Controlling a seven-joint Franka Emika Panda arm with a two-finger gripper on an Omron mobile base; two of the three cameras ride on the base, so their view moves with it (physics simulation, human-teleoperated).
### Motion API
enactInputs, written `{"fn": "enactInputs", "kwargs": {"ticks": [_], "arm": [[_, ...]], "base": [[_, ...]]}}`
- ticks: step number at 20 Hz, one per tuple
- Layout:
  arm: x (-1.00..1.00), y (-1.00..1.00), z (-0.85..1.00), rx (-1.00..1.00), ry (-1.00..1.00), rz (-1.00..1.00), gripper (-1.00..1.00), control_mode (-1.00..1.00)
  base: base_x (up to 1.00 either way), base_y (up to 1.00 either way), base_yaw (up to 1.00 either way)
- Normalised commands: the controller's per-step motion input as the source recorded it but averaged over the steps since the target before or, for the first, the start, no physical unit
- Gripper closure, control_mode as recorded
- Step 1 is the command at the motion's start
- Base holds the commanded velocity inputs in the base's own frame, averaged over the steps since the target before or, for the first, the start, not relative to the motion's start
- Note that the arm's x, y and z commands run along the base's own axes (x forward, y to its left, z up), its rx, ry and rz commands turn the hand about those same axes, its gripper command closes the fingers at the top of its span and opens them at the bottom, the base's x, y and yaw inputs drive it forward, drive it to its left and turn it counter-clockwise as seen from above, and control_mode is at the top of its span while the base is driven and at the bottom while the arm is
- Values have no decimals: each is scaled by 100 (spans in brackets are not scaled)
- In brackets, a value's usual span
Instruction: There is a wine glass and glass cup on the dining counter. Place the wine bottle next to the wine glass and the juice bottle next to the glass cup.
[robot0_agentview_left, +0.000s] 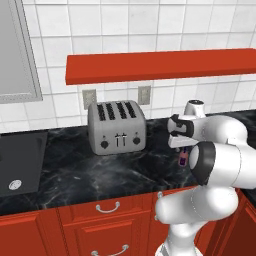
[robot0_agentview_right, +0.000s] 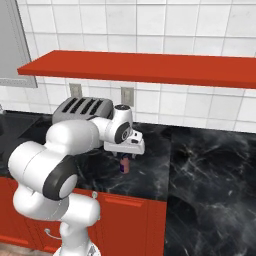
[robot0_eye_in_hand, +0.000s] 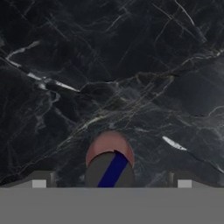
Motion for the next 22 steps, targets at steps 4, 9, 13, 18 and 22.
{"fn": "enactInputs", "kwargs": {"ticks": [4, 9, 13, 18, 22], "arm": [[0, 0, -4, 0, -1, 1, -100, -100], [0, 0, -7, 0, -4, 0, -100, -100], [1, 0, -10, 0, -8, 0, -100, -100], [2, 2, -13, 0, -9, 0, -100, -100], [3, 1, -13, 0, -5, 0, -100, -100]], "base": [[0, 0, 0], [0, 0, 0], [0, 0, 0], [0, 0, 0], [0, 0, 0]]}}
